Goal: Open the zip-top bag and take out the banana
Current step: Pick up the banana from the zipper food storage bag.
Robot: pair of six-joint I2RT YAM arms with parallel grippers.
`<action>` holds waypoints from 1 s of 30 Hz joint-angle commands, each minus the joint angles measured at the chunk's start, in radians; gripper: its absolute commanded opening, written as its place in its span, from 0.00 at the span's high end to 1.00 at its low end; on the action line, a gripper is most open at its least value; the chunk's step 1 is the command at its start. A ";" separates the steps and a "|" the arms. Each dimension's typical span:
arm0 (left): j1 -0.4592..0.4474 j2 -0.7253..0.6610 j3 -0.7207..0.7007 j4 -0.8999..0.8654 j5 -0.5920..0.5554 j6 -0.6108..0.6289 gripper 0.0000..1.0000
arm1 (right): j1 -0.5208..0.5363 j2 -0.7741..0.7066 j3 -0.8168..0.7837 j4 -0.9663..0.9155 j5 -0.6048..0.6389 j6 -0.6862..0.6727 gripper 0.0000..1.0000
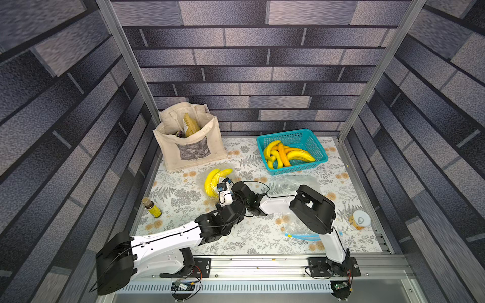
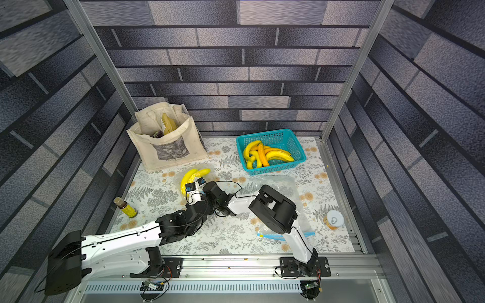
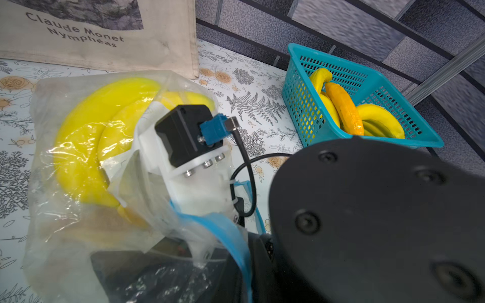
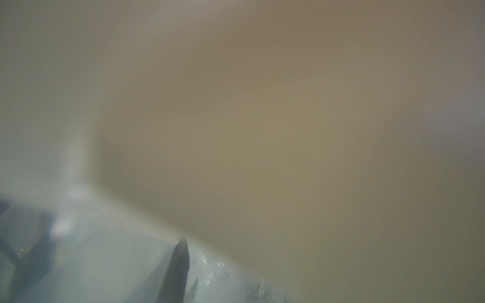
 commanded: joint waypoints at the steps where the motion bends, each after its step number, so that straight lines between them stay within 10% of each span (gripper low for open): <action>1: -0.018 0.012 -0.013 0.114 0.051 -0.033 0.88 | 0.017 0.058 0.061 0.081 0.026 0.005 0.27; 13: -0.024 -0.064 -0.050 0.079 0.027 -0.055 0.84 | 0.013 0.142 0.161 0.061 0.022 -0.043 0.61; 16: -0.023 -0.096 -0.043 0.016 0.013 -0.067 0.67 | 0.012 0.155 0.157 0.132 -0.013 -0.032 0.71; 18: -0.023 -0.142 -0.035 -0.063 -0.020 -0.070 0.29 | 0.005 0.146 0.135 0.172 -0.044 -0.027 0.77; 21: -0.020 -0.270 -0.023 -0.236 -0.102 -0.061 0.22 | -0.007 0.116 0.088 0.177 -0.070 -0.026 0.84; 26: 0.039 -0.530 -0.060 -0.350 -0.092 -0.017 0.39 | -0.008 0.162 0.181 0.069 -0.111 -0.035 0.57; 30: 0.074 -0.600 -0.100 -0.381 -0.046 -0.061 0.32 | -0.008 0.218 0.281 -0.029 -0.126 -0.051 0.45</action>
